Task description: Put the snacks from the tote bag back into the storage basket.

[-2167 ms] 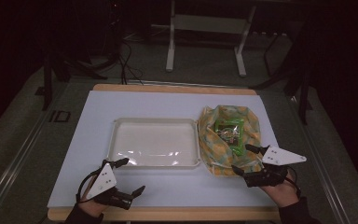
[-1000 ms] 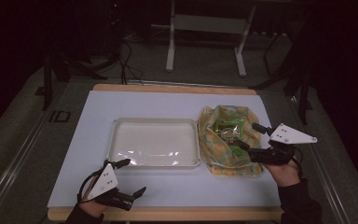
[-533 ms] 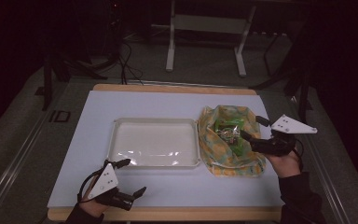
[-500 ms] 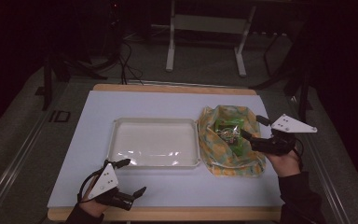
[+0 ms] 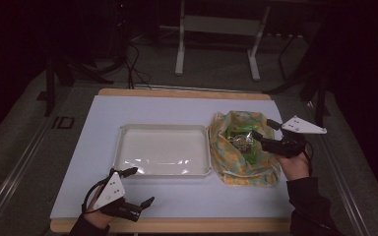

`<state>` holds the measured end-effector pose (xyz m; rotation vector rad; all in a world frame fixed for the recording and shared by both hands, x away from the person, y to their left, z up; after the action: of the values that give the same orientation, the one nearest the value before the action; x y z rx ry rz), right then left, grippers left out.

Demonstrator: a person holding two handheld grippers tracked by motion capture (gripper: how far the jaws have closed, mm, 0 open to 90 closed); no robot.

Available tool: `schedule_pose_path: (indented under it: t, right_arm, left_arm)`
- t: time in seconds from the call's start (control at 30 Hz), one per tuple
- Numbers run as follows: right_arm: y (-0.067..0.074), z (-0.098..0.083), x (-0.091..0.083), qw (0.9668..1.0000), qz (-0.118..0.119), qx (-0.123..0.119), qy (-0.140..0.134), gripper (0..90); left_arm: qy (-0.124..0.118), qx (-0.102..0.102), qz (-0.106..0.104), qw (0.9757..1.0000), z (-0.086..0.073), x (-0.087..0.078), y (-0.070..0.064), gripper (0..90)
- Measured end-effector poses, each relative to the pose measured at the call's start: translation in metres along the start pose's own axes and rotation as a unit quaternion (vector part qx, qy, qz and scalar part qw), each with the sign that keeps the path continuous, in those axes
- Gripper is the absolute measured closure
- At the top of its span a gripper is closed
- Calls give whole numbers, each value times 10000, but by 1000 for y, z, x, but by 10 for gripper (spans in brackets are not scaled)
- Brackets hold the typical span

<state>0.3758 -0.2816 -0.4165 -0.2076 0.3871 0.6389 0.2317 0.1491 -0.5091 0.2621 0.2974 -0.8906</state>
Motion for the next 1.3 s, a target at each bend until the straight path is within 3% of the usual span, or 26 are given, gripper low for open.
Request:
schedule_pose_path:
  t: [0.17, 0.23, 0.43, 0.6, 0.83, 0.87, 0.93, 0.97, 1.03, 1.07, 1.3]
  right_arm:
    - [-3, -7, 8, 9999, -82, 123, 83, 300]
    - [-8, -15, 15, 9990, -243, 290, 240, 349]
    - [-13, -30, 26, 9968, -289, 547, 516, 381]
    - [-24, -48, 37, 9909, -503, 932, 835, 415]
    - [-30, -60, 48, 9875, -495, 1017, 1095, 416]
    - [-34, -65, 52, 9853, -477, 1083, 1233, 465]
    - [-34, -65, 52, 9853, -477, 1083, 1233, 465]
    - [-39, -71, 59, 9817, -536, 1062, 1490, 467]
    - [-40, -73, 61, 9804, -604, 1040, 1563, 497]
    - [-45, -76, 64, 9745, -400, 1336, 1757, 476]
    - [-50, -80, 69, 9694, -357, 1547, 1874, 498]
  left_arm:
    - [-1, 7, 6, 10000, 0, 0, 0, 5]
    - [19, 25, 23, 10000, 0, 0, 0, 4]
    - [4, 22, 25, 10000, 0, 0, 0, 4]
    - [21, 29, 21, 10000, 0, 0, 0, 4]
    - [-2, 30, 11, 10000, 0, 0, 0, 4]
    - [10, 40, 14, 10000, 0, 0, 0, 4]
    - [7, 40, 9, 10000, 0, 0, -1, 4]
    - [4, 53, 11, 10000, 0, -1, -1, 4]
    - [0, 59, 6, 10000, 0, -1, -1, 4]
    - [-2, 62, 9, 10000, 0, -1, -1, 4]
    - [28, 99, 21, 9999, 0, 0, -1, 4]
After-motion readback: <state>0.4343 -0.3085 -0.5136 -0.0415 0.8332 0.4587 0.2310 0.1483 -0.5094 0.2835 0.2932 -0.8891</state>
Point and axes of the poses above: each handheld gripper's, and its own axes: x roughly forward along the jaws, z roughly out of its top, y roughly to its left, the point moved 4 cm from there along x, roughly forward along the jaws, and after that the axes turned 2 degrees about y, right-handed, at the moved point
